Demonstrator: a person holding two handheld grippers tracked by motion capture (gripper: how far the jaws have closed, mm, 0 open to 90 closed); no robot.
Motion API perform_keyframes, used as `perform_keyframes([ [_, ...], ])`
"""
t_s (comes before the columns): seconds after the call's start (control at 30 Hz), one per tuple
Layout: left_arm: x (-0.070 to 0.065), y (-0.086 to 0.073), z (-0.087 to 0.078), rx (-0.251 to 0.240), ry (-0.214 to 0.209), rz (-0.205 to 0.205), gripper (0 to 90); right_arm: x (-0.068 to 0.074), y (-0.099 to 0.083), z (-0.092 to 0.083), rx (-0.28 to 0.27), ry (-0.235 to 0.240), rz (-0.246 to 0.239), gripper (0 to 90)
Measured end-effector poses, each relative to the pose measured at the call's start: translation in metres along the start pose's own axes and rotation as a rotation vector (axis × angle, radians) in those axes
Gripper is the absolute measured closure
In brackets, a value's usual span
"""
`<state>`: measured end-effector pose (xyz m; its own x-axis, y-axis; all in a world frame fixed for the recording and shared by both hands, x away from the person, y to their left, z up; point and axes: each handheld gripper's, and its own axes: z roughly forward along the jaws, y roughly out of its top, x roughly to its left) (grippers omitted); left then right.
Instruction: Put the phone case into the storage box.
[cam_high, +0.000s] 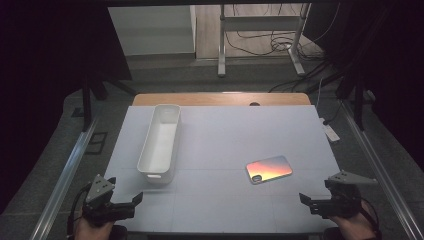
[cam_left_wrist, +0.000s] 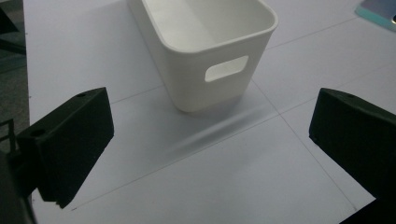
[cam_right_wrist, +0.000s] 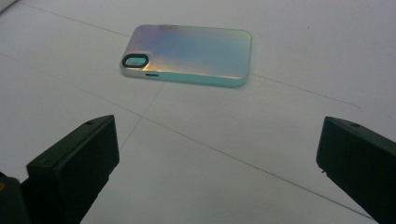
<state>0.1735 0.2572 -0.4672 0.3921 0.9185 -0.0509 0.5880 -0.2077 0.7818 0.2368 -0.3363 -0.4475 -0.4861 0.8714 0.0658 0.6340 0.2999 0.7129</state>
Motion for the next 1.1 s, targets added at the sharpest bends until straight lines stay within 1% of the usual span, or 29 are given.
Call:
perform_keyframes([
  [0.07, 0.0012, -0.0007, -0.0012, -0.007, -0.015, -0.005, 0.7, 0.0000, 0.0003, 0.0007, 0.000, 0.001, 0.002, 0.0],
  [0.13, 0.0019, -0.0013, -0.0019, -0.013, -0.021, -0.010, 0.9, 0.0000, 0.0006, 0.0012, 0.003, 0.002, 0.001, 0.0],
  [0.23, 0.0018, -0.0013, -0.0020, -0.013, -0.021, -0.009, 0.9, -0.0002, 0.0006, 0.0011, 0.005, 0.002, 0.003, 0.0],
  [0.4, 0.0004, -0.0009, -0.0013, -0.007, -0.021, 0.006, 0.6, -0.0003, 0.0007, 0.0013, 0.008, 0.001, 0.002, 0.0],
  [0.67, 0.0005, -0.0011, -0.0016, -0.008, -0.021, 0.005, 0.0, -0.0001, 0.0014, 0.0027, 0.020, 0.006, 0.002, 0.0],
  [0.87, -0.0006, -0.0011, -0.0017, -0.009, -0.018, 0.014, 0.0, -0.0005, 0.0020, 0.0036, 0.026, 0.011, 0.005, 0.0],
  [1.0, -0.0007, -0.0012, -0.0017, -0.009, -0.017, 0.012, 0.0, -0.0005, 0.0027, 0.0048, 0.037, 0.030, -0.005, 0.0],
  [1.1, -0.0007, -0.0012, -0.0017, -0.009, -0.017, 0.012, 0.0, 0.0004, 0.0040, 0.0061, 0.042, 0.025, -0.028, 0.0],
])
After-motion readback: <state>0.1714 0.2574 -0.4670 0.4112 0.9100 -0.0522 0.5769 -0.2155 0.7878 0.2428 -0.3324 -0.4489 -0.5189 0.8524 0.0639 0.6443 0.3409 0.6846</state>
